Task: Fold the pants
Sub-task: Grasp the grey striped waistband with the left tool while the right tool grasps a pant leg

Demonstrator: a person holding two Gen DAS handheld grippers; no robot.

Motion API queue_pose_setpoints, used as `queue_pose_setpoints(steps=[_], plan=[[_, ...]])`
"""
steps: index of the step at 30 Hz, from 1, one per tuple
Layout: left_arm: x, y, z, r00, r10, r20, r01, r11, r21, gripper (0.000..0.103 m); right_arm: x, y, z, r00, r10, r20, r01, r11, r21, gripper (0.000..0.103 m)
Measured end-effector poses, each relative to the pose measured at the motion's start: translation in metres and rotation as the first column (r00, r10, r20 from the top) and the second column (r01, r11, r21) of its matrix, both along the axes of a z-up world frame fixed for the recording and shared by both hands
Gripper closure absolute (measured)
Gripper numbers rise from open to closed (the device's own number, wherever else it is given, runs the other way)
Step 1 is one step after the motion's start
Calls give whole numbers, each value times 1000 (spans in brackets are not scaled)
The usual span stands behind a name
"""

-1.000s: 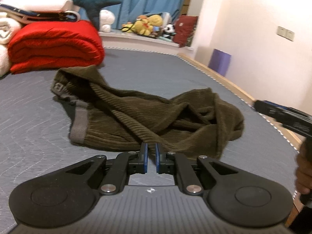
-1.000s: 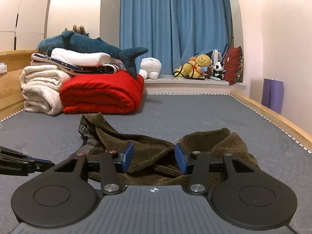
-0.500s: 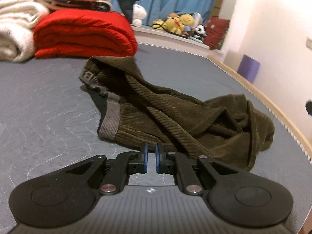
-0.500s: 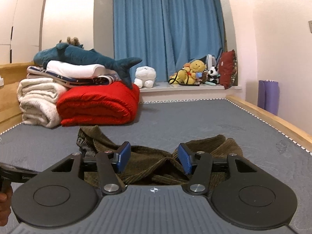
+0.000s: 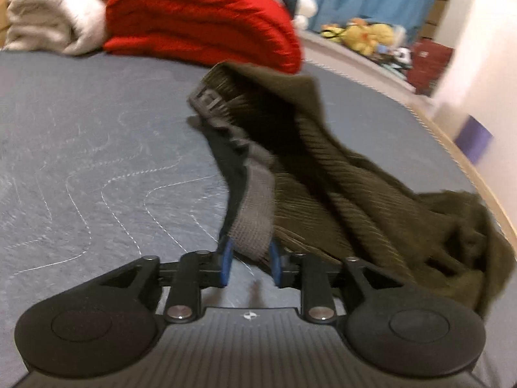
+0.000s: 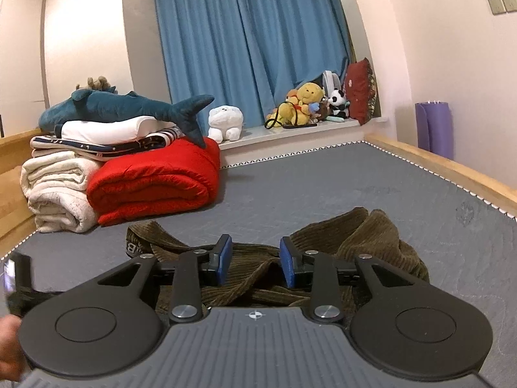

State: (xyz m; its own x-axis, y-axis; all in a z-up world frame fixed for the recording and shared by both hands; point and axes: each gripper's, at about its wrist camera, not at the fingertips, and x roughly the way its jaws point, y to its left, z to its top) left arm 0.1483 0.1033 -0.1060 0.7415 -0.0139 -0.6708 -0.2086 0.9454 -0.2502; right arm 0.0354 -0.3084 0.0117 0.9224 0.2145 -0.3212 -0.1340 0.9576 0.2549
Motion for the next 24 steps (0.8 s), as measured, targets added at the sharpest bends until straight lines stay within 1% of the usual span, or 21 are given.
queue_pose_setpoints(steps=[1,2,3,5,7,8,9,10,11,12,13,14,15,16,17,19,22,24], plan=[[9,3,-6,1000,15,-4,-15,1000,-8,57,0,-1,1,1000,1,0,-1,1000,6,69],[17,4,-11,1000,29,-1,-29,999,-22,43,0,-2,1,1000,-2,3,2,1000,5,69],[24,5,-16,999,38,7,-37,999,-36,32,-1,-4,1,1000,-6,8,6,1000,3,69],[36,7,-24,998,66,11,-65,996,-62,24,-1,-7,2,1000,-15,17,15,1000,4,67],[47,4,-34,995,101,-1,-100,993,-70,24,0,-9,2,999,-29,18,29,1000,1,66],[52,2,-40,994,109,-13,-110,991,-78,25,2,-11,2,999,-33,14,33,999,2,65],[52,-6,-43,993,116,1,-116,992,-50,25,3,-12,2,999,-37,9,37,999,4,65],[53,-15,-44,995,94,12,-94,996,-4,27,4,-13,2,999,-41,4,41,999,5,65],[54,-25,-44,998,66,5,-66,997,43,28,5,-14,1,999,-48,8,48,999,4,65],[51,-34,-43,999,45,7,-46,994,100,35,7,-15,2,999,-53,6,53,999,4,65],[49,-36,-41,999,32,8,-33,992,120,41,8,-15,2,998,-56,5,56,998,4,65],[45,-34,-37,1000,26,8,-27,993,111,52,8,-16,2,998,-59,4,59,998,3,65],[40,-28,-30,1000,20,10,-20,996,91,57,9,-16,2,998,-61,4,61,998,2,65],[35,-25,-23,1000,4,20,-6,996,87,60,10,-16,2,998,-63,4,63,998,0,65],[27,-25,-15,999,-17,31,13,995,102,66,10,-15,2,998,-66,3,66,998,-3,65],[6,-22,6,999,-25,47,17,986,165,68,11,-15,0,997,-73,2,73,997,-10,65],[-34,2,36,998,29,63,-37,991,131,71,15,-15,-4,996,-86,-18,86,996,-12,64],[-65,21,55,995,66,79,-77,988,132,73,19,-16,-7,994,-101,-40,102,995,0,64]])
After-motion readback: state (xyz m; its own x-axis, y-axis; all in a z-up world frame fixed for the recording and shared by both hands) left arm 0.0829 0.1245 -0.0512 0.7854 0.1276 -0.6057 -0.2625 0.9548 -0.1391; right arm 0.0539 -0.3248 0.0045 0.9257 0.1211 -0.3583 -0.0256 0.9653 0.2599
